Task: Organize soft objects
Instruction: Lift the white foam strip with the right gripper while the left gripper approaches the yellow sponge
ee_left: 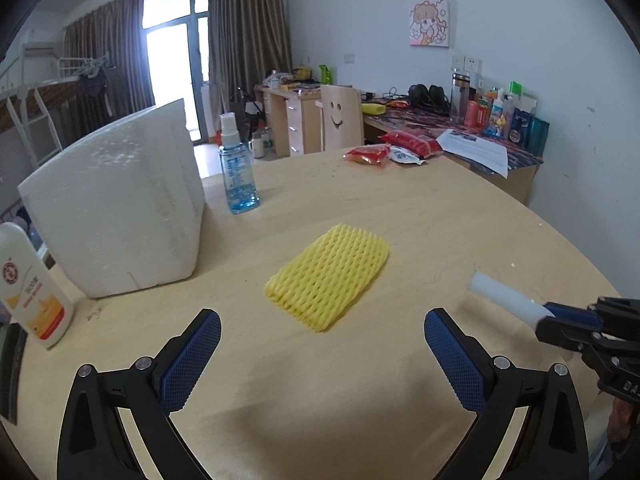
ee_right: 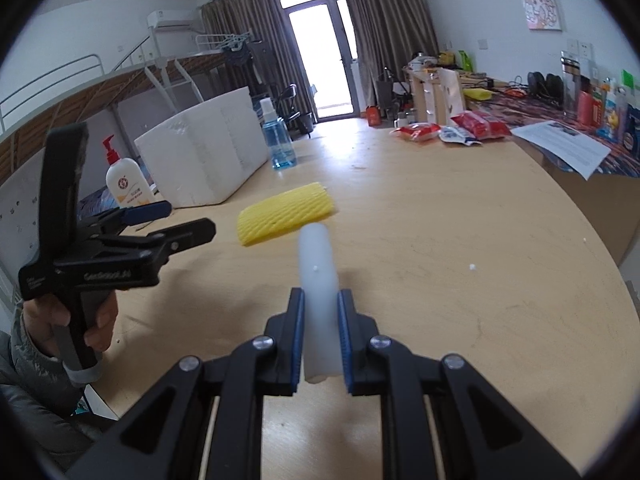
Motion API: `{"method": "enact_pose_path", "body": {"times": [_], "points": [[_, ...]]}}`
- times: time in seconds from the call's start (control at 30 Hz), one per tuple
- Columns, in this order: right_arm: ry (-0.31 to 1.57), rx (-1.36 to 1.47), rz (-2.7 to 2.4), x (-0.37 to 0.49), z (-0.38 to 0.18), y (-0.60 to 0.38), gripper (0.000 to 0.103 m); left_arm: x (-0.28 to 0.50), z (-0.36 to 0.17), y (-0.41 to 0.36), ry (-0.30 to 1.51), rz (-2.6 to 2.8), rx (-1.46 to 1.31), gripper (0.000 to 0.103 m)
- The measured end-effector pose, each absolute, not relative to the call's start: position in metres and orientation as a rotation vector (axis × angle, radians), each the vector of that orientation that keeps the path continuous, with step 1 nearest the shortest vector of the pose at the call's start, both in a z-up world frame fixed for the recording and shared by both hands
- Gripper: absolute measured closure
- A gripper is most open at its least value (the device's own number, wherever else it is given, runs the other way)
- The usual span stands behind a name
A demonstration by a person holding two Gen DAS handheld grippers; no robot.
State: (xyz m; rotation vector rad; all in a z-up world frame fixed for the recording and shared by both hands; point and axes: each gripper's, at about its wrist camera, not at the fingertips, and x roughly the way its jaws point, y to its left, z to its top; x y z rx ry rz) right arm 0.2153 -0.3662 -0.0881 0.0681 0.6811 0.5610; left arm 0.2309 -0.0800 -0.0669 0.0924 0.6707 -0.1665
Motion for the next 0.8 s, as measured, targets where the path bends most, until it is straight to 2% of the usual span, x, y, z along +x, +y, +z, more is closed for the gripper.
{"method": "enact_pose_path", "body": {"times": [0.63,0.8], "points": [[0.654,0.159,0.574,0.212,-0.097,-0.386,0.084,0.286,-0.086,-0.099,0.777,-0.195,0.112,0.002],[0.657,0.167,0.573,0.212,-0.1,-0.389,0.084,0.299,-0.092,-0.096,0.802,-0.185,0.102,0.004]]}}
